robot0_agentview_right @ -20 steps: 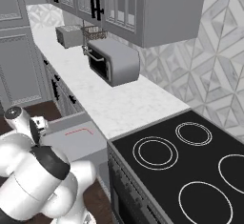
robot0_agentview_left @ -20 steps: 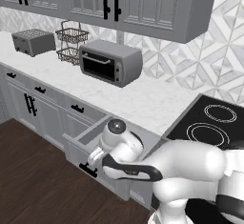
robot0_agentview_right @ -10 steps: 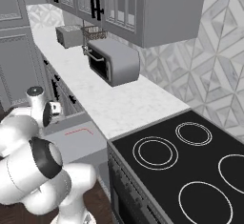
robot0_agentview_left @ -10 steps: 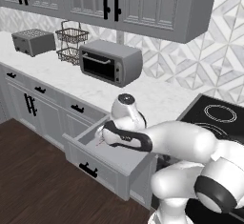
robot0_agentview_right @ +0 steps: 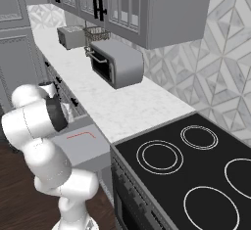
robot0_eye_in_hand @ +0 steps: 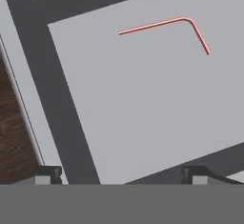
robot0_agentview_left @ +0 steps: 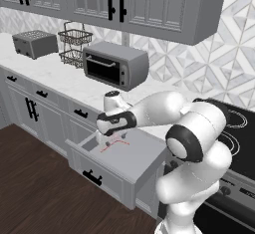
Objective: Take a straw from the drawer in front and place it inside the glass cup on the dining counter.
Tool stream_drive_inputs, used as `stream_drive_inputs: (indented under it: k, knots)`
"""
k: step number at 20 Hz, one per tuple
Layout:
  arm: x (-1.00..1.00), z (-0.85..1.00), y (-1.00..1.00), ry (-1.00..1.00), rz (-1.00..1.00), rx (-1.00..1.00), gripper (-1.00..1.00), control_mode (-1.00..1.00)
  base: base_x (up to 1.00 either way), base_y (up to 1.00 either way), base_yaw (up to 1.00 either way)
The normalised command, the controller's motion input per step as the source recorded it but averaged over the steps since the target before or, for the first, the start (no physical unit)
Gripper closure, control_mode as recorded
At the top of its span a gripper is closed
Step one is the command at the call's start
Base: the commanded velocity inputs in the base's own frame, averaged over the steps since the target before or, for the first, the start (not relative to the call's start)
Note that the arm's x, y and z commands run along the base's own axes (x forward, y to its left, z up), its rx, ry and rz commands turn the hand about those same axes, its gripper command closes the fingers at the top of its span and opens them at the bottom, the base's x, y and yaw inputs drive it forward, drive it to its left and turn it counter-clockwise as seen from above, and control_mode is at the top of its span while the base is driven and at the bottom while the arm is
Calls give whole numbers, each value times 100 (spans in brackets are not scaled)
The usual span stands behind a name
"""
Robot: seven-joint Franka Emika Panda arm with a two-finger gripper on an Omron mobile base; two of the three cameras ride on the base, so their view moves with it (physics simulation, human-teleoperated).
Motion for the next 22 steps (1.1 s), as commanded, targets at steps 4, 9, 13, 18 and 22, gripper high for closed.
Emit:
stream_drive_inputs:
  k: [4, 9, 13, 18, 22]
  knots:
    - [0, -81, 0, 6, 0, -5, -100, -100, 0, 0, 0]
    - [0, -62, 0, 0, 0, 0, -100, -100, 0, 0, 0]
    - [0, -54, 0, 0, 0, 1, -100, -100, 0, 0, 0]
    - [5, -51, 0, 0, 0, 9, -100, -100, 0, 0, 0]
    - [1, -38, 3, 0, 0, 16, -100, -100, 0, 0, 0]
